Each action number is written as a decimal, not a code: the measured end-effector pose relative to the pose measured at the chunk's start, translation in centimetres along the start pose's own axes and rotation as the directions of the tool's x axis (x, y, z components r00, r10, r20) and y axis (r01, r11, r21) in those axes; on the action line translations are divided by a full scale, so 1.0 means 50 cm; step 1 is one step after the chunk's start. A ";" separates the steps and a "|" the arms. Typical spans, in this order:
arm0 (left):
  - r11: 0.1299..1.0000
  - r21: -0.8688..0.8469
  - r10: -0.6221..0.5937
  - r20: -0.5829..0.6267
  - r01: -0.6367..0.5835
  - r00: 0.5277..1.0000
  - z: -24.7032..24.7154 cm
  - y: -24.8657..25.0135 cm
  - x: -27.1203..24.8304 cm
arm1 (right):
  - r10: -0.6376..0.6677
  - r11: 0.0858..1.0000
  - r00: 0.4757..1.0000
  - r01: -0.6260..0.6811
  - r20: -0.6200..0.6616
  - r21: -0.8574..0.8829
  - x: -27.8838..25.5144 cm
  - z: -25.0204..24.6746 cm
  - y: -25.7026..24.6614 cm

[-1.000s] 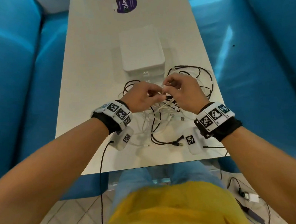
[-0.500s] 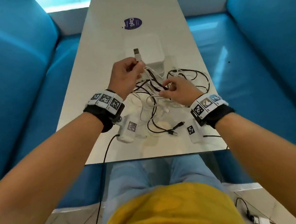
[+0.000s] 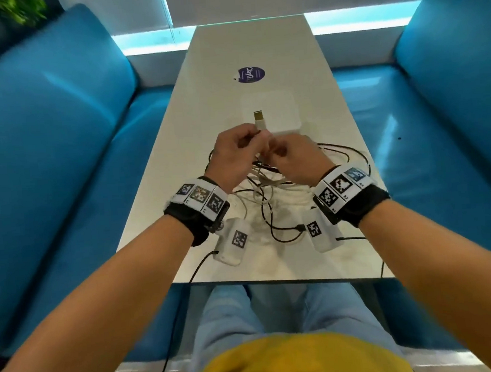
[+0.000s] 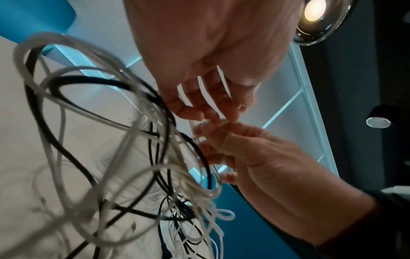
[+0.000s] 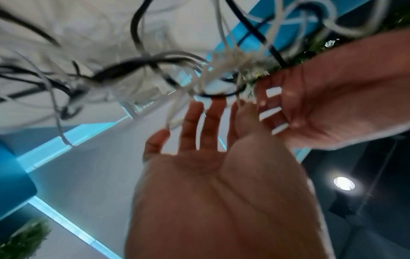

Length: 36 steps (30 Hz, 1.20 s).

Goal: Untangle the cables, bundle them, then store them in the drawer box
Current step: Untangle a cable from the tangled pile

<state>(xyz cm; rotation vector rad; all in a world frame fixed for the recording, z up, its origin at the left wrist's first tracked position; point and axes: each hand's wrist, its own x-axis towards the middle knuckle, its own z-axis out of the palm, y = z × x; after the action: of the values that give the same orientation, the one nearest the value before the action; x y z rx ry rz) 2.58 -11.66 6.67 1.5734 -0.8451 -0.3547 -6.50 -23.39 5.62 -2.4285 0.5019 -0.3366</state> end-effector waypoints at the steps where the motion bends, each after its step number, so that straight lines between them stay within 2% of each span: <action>1: 0.999 -0.034 -0.001 0.005 0.001 1.000 -0.001 -0.001 -0.003 | 0.012 0.999 1.000 -0.011 -0.026 0.047 -0.002 0.003 0.003; 3: 1.000 -0.002 0.003 0.044 -0.003 0.999 -0.005 -0.016 -0.008 | 0.027 0.983 0.998 -0.015 -0.061 0.183 -0.009 0.004 0.008; 6: 0.943 0.332 -0.068 0.230 -0.013 0.971 0.004 -0.064 -0.033 | 0.070 0.919 0.979 0.012 -0.193 0.394 -0.022 -0.015 -0.004; 8: 0.874 0.486 -0.148 0.232 0.017 0.961 0.009 -0.112 -0.063 | 0.125 0.874 0.943 0.042 -0.307 0.485 -0.022 -0.046 0.002; 9: 0.873 0.484 -0.177 0.196 0.062 0.964 0.008 -0.131 -0.080 | 0.144 0.862 0.936 0.041 -0.321 0.505 -0.023 -0.067 0.011; 11: 0.882 0.459 -0.195 0.149 0.107 0.969 0.002 -0.162 -0.100 | 0.148 0.855 0.957 0.003 -0.249 0.519 -0.029 -0.097 0.033; 14: 0.896 0.418 -0.224 0.133 0.150 0.965 0.008 -0.158 -0.100 | 0.126 0.853 0.977 -0.020 -0.170 0.522 -0.044 -0.092 0.059; 19: 0.953 0.302 -0.043 0.026 0.033 0.999 0.050 -0.099 -0.081 | 0.040 0.838 0.993 0.027 -0.111 0.545 -0.068 -0.050 0.037; 21: 0.947 0.321 -0.062 0.091 0.030 0.994 0.060 -0.083 -0.068 | -0.017 0.843 0.995 0.065 -0.094 0.533 -0.074 -0.037 0.017; 23: 0.934 0.354 -0.097 0.131 0.045 0.987 0.056 -0.092 -0.064 | -0.022 0.808 0.997 0.065 -0.080 0.585 -0.078 -0.015 0.005; 25: 0.953 0.280 -0.156 0.135 0.113 0.978 0.040 -0.116 -0.068 | -0.047 0.809 0.997 0.074 -0.061 0.584 -0.085 0.016 0.010; 26: 0.964 0.216 -0.185 0.137 0.153 0.973 0.030 -0.123 -0.076 | -0.084 0.854 0.996 0.086 -0.029 0.514 -0.089 0.034 0.021; 28: 0.962 0.029 -0.272 0.076 0.271 0.959 0.006 -0.135 -0.100 | -0.161 0.967 0.985 0.144 0.065 0.209 -0.096 0.068 0.058; 30: 0.922 -0.150 -0.354 0.051 0.357 0.934 -0.028 -0.139 -0.122 | -0.128 0.991 0.980 0.133 0.153 -0.024 -0.104 0.088 0.102; 33: 0.823 -0.317 -0.460 0.113 0.471 0.881 -0.061 -0.142 -0.142 | 0.032 0.997 0.970 -0.012 0.242 -0.082 -0.110 0.082 0.136; 36: 0.749 -0.427 -0.526 0.081 0.507 0.846 -0.070 -0.142 -0.139 | 0.047 0.999 0.973 -0.045 0.225 -0.015 -0.105 0.065 0.134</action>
<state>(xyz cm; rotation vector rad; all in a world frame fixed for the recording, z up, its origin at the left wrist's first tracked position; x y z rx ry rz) 2.34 -4.46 -1.05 1.3563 -0.2383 -0.8486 -11.87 -24.29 -1.70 -2.4219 0.4583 -0.0372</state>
